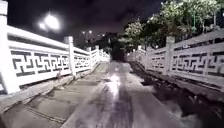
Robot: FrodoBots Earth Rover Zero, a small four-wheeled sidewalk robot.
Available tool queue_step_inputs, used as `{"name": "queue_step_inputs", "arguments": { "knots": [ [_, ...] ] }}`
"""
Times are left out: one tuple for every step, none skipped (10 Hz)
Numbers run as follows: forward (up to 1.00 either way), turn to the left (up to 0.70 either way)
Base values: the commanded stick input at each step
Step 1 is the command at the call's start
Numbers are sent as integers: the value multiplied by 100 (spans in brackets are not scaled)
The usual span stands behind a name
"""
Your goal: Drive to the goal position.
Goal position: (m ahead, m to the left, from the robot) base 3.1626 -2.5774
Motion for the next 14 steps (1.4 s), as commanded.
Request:
{"name": "queue_step_inputs", "arguments": {
  "knots": [
    [38,0],
    [38,0],
    [38,-23],
    [38,-11],
    [38,0],
    [38,0],
    [38,0],
    [38,0],
    [38,0],
    [38,0],
    [38,0],
    [38,0],
    [38,0],
    [38,0]
  ]
}}
